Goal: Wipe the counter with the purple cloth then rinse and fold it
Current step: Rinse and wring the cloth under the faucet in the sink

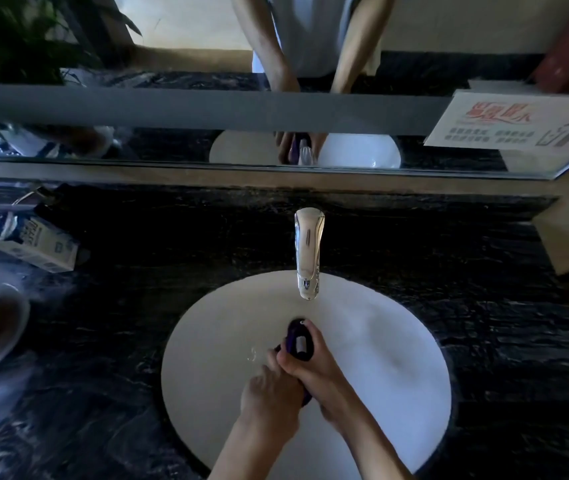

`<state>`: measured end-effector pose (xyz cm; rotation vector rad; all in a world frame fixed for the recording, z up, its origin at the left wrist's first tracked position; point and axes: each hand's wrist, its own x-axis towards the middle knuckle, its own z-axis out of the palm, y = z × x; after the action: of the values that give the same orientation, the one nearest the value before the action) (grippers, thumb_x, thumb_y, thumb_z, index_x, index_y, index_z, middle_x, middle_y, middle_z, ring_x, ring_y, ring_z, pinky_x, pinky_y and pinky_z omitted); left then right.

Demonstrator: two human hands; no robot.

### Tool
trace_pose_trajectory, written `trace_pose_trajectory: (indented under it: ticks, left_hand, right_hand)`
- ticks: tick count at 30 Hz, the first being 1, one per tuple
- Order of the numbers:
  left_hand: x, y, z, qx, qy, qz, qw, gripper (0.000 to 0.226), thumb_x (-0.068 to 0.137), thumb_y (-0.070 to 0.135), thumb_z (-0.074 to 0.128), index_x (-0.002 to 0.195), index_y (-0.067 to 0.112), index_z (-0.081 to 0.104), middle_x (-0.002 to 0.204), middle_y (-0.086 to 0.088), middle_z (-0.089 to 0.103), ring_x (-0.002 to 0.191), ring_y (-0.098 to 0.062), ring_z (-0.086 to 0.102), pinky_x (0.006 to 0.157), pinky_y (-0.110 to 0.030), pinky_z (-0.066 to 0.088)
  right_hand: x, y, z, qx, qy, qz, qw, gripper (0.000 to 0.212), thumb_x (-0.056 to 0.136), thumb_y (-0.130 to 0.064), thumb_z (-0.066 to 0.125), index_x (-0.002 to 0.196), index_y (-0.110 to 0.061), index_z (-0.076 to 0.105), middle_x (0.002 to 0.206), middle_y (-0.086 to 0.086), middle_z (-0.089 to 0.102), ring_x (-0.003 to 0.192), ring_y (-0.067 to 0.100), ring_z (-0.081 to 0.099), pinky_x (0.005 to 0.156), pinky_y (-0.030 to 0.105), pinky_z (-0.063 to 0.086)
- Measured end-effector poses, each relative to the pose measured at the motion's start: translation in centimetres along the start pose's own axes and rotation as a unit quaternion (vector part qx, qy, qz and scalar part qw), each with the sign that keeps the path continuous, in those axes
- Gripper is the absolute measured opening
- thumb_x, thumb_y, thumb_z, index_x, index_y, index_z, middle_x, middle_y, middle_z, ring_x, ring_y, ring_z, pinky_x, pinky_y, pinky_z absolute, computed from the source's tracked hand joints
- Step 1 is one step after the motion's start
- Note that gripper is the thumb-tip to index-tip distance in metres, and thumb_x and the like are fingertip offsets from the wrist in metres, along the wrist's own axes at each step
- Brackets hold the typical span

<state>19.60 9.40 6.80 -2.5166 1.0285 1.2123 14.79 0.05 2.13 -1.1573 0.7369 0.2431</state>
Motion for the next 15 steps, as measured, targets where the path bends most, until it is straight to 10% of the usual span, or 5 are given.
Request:
trace_pose_trajectory:
  ticks: [2,5,7,10,15]
  left_hand:
    - [0.2,0.0,0.4,0.006,0.009,0.000,1.000,0.091,0.095,0.024,0.063,0.159,0.010,0.001,0.153,-0.017,0.024,0.133,-0.033,0.045,0.105,-0.039,0.043]
    - [0.8,-1.7,1.4,-0.213,0.011,0.023,0.977,0.102,0.077,0.037,0.076,0.157,0.022,0.014,0.136,-0.007,0.039,0.117,-0.028,0.059,0.093,-0.035,0.051]
    - [1.2,-3.8,1.3,-0.478,0.053,0.028,0.876,0.077,0.067,0.049,0.077,0.135,0.031,0.047,0.123,-0.005,0.053,0.093,-0.020,0.066,0.081,-0.032,0.053]
    - [2.2,-5.3,1.3,-0.773,0.059,-0.094,0.625,0.045,0.090,0.048,0.068,0.110,0.008,0.065,0.107,-0.019,0.068,0.089,-0.028,0.070,0.075,-0.040,0.058]
    - [2.7,-2.3,0.3,-0.857,-0.249,-0.012,0.451,0.088,0.085,0.078,0.043,0.133,0.007,0.062,0.132,-0.027,0.064,0.106,-0.047,0.069,0.083,-0.051,0.060]
  right_hand:
    - [0.2,0.4,-0.1,-0.014,0.026,0.010,1.000,0.107,0.065,-0.045,0.089,0.155,-0.033,0.032,0.147,-0.004,0.050,0.129,0.015,0.053,0.099,0.030,0.049]
    - [0.2,0.5,-0.7,-0.003,0.121,-0.012,0.993,0.049,0.086,-0.021,0.075,0.134,-0.024,0.063,0.131,0.004,0.068,0.119,0.020,0.065,0.103,0.037,0.053]
    - [0.0,0.3,-1.9,0.067,0.136,-0.019,0.988,0.023,0.095,-0.008,0.063,0.113,-0.015,0.075,0.114,0.016,0.075,0.108,0.030,0.071,0.091,0.038,0.056]
    - [-0.4,-0.8,-3.5,0.173,0.071,-0.004,0.982,0.019,0.097,-0.010,0.059,0.107,-0.003,0.074,0.109,0.027,0.072,0.097,0.035,0.070,0.082,0.041,0.053]
    - [0.2,-3.1,-3.9,0.149,0.021,-0.034,0.988,0.037,0.082,-0.019,0.066,0.113,0.000,0.071,0.114,0.030,0.070,0.099,0.034,0.070,0.088,0.044,0.056]
